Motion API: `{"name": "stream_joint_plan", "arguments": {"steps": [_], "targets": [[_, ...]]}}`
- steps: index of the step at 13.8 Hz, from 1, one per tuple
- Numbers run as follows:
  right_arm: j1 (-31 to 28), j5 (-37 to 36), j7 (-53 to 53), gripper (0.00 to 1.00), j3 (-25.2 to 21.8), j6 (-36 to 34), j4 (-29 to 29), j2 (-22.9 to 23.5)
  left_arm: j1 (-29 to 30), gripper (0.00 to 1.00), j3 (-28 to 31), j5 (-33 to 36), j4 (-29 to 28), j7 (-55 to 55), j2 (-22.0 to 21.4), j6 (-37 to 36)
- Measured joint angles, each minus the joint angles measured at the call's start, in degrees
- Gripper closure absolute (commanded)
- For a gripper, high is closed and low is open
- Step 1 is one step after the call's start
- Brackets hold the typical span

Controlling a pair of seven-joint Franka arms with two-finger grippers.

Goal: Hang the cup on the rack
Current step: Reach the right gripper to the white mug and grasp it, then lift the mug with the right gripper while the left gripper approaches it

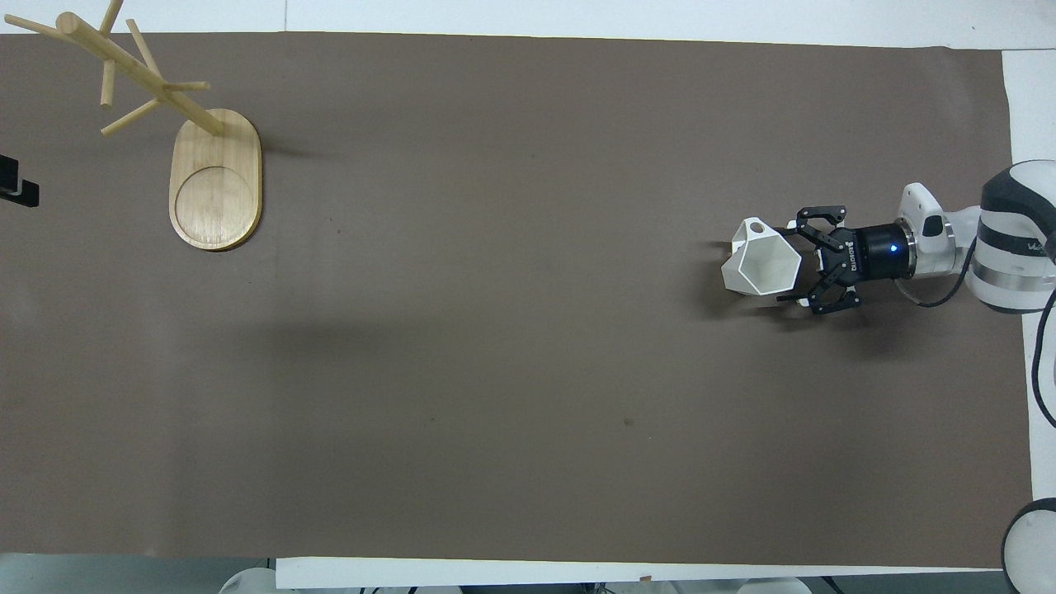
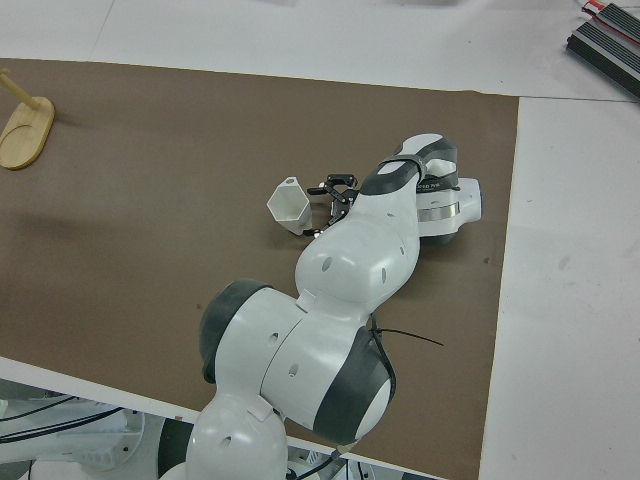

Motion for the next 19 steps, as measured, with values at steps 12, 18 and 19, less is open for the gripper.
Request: {"name": "stream_joint_plan", "arguments": {"steps": [12, 18, 19], "targets": [[3.1, 3.1, -4.6, 0.04, 0.1, 1.9, -3.7, -0.4, 0.0, 0.0, 0.0, 0.0, 0.0, 0.0, 0.0, 0.0], [4.6, 3.2, -4.4, 0.6, 0.1, 2.3, -4.2, -0.9, 0.0, 0.0, 0.0, 0.0, 0.0, 0.0, 0.0, 0.0], [5.0, 3.6, -3.6, 0.6, 0.1, 2.3, -4.2, -1.1, 0.0, 0.0, 0.0, 0.0, 0.0, 0.0, 0.0, 0.0]]}}
